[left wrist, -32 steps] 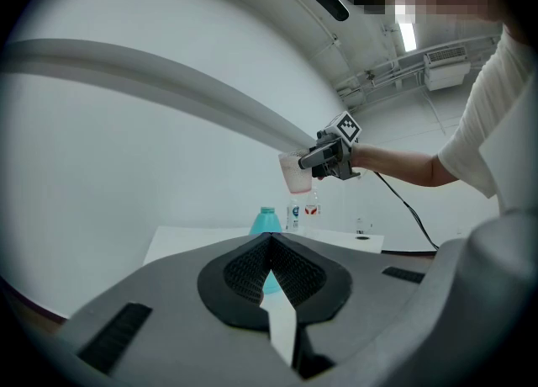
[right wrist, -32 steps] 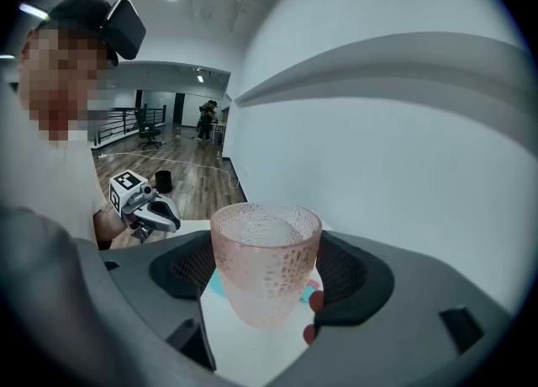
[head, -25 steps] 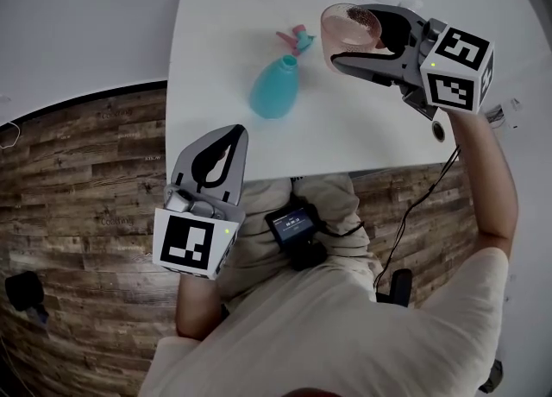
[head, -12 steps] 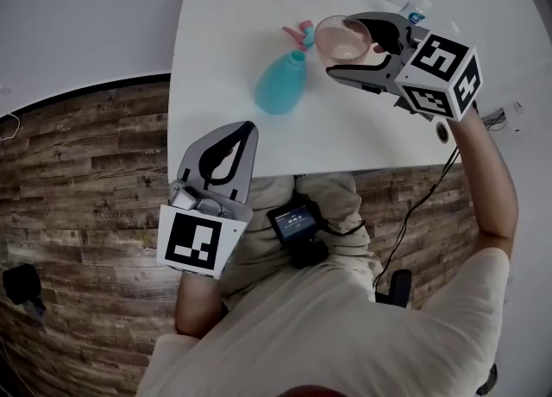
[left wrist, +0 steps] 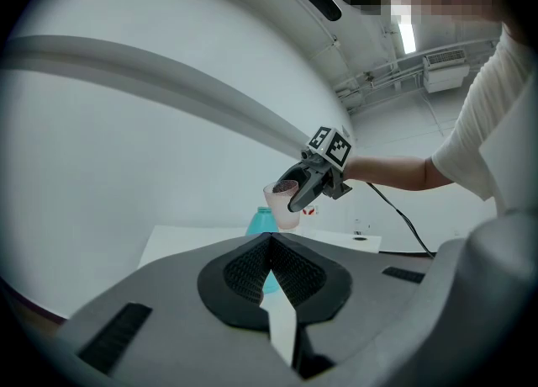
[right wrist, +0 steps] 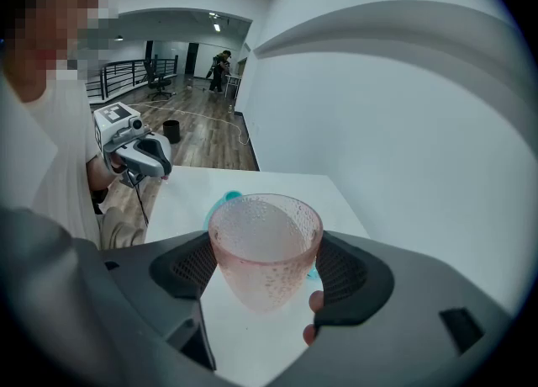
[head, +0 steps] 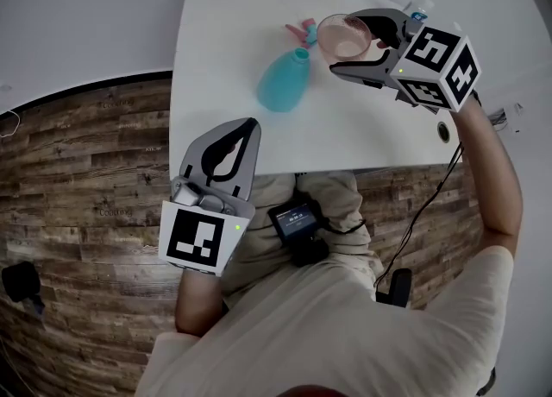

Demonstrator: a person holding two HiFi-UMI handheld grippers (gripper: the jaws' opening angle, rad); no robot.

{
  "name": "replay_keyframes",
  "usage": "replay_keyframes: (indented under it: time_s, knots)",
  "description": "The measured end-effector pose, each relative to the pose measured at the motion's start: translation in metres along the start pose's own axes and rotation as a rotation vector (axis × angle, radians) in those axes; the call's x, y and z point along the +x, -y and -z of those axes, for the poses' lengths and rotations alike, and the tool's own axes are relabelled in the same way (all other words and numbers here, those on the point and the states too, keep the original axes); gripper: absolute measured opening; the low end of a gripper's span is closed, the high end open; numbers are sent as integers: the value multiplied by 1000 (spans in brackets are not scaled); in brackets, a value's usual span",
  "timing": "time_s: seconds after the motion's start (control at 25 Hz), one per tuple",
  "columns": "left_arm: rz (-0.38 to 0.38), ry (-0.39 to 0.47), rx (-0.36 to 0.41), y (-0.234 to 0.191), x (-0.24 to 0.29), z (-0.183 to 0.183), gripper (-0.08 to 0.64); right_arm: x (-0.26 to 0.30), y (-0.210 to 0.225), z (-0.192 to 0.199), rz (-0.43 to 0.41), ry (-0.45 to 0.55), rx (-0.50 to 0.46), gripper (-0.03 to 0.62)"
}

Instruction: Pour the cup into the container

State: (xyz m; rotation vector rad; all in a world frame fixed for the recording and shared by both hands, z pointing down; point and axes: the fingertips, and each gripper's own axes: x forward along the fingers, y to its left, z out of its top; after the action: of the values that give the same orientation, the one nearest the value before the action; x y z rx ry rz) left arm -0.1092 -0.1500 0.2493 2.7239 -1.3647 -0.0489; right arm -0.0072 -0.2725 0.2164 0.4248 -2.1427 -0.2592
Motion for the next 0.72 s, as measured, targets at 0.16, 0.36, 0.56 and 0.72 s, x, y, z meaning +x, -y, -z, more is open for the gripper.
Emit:
replay_keyframes:
  time_s: [0.16,0.36,0.56,0.72]
  knots:
    - [1,0,2,0,0,1,11,1,-1,-2,9,-15,-30,374]
    - [1,2,0,0,0,0,11,3,2,-5,32,-32,-71,374]
    - [-3,4,2,0,0,-1,11,7,1,-6,39,-60,-107,374]
    - [-2,4,6,0,0,-1,11,9,1,-7,49,-75,-122,374]
